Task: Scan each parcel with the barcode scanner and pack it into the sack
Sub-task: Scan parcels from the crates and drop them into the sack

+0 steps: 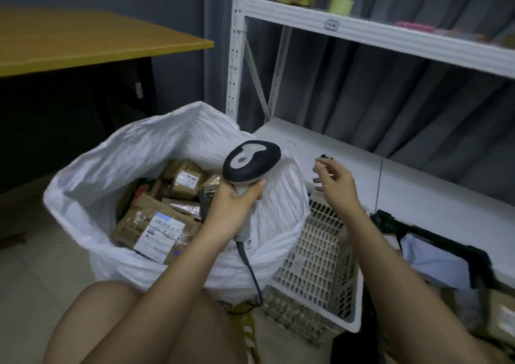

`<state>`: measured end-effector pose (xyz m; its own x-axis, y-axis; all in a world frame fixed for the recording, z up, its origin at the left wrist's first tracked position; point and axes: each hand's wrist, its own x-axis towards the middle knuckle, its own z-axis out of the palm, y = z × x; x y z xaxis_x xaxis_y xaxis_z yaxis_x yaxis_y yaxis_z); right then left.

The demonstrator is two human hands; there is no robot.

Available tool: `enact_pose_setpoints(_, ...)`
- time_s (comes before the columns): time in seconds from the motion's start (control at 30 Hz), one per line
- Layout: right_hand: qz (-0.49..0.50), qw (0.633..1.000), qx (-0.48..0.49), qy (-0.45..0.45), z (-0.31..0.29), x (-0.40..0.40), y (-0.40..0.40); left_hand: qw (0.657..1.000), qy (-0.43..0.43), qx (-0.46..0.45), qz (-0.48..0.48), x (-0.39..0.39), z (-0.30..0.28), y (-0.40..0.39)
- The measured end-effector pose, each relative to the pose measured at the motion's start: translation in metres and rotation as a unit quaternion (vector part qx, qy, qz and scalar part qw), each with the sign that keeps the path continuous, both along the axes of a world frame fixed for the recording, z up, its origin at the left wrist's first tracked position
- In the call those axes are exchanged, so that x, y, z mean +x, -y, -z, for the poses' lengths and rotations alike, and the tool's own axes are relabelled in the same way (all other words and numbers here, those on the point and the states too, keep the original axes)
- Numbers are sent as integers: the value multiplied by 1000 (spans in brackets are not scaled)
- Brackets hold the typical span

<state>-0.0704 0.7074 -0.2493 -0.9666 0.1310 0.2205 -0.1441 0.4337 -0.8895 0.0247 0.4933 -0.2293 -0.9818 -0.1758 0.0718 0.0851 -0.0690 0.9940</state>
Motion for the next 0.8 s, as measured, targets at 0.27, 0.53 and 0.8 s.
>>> enact_pose_setpoints(0.27, 128, 988, 11, 89, 86, 119, -164, 990, 38, -8, 133, 9, 35, -126)
enact_pose_setpoints(0.53, 213, 943, 63, 248, 178, 223, -274, 961, 118, -60, 242, 37, 108, -227)
enact_pose_setpoints(0.8, 126, 911, 149, 364, 252, 192, -299, 948, 170, -85, 256, 46, 173, -251)
